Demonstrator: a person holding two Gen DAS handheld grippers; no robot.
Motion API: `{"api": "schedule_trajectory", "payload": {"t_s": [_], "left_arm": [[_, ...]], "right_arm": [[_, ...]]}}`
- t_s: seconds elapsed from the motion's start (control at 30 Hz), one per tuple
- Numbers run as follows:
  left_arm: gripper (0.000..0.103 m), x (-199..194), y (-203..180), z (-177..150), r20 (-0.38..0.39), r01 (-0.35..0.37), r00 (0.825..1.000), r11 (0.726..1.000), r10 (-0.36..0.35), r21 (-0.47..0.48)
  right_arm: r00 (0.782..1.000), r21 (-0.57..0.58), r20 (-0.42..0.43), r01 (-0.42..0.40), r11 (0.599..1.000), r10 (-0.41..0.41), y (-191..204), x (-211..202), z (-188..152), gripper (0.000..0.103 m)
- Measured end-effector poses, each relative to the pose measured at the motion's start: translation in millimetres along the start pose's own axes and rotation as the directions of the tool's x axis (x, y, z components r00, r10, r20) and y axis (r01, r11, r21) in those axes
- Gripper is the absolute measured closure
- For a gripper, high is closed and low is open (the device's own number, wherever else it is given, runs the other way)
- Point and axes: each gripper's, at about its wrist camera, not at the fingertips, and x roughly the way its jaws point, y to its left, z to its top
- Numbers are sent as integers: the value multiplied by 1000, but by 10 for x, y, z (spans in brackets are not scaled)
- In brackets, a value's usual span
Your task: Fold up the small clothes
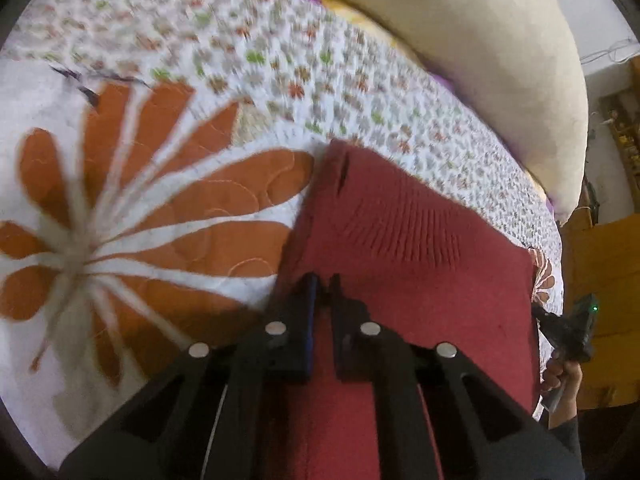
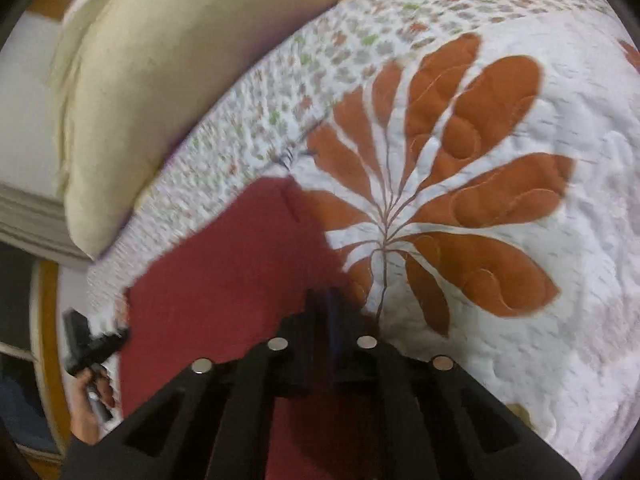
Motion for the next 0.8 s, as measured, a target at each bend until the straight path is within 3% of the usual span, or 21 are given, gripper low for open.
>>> {"api": "schedule_trajectory", "payload": {"t_s": [0.03, 0.13, 0.23, 0.3, 0.33, 0.4, 0.5, 0.57, 0.67, 0.73, 0.8], "left_arm": [[78, -185, -79, -121, 33, 54, 998, 998, -55, 43], [78, -479, -166, -500, 38, 192, 979, 972, -198, 134], [78, -529, -26, -942, 28, 253, 966, 960, -258, 119], [81, -382, 155, -1074, -1, 218, 976, 973, -218, 72], [93, -299, 270, -1118, -8, 207, 978, 977, -207, 43], [102, -242, 409, -1114, -2, 192, 981, 981, -192, 22], [103, -414, 463, -1106, 31, 196, 980, 980, -195, -37], [96, -652, 274, -1231, 45, 233, 971, 972, -235, 45], [94, -761, 128, -1520, 8, 310, 950, 945, -312, 105], [92, -641, 206, -1671, -23, 287, 958, 953, -286, 93], [102, -492, 387, -1759, -37, 241, 970, 968, -238, 69]], "right_arm": [[1000, 0, 11, -23, 1000, 22, 14, -74, -24, 86], [992, -72, 9, -121, 990, 122, 187, -371, -265, 86], [985, -123, -33, -174, 977, 171, 255, -469, -638, 86], [989, -125, -55, -145, 982, 139, 182, -392, -830, 86], [990, -109, -61, -133, 985, 127, 116, -352, -864, 87], [991, -70, -74, -116, 991, 111, -38, -236, -901, 100], [992, -29, -59, -112, 993, 110, -140, -268, -890, 103], [991, -42, -45, -127, 991, 126, -53, -400, -934, 93], [974, -126, -85, -220, 967, 210, 247, -507, -1207, 91], [968, -173, -143, -230, 958, 207, 335, -409, -1468, 91], [972, -169, -167, -192, 967, 164, 233, -270, -1604, 98]]}}
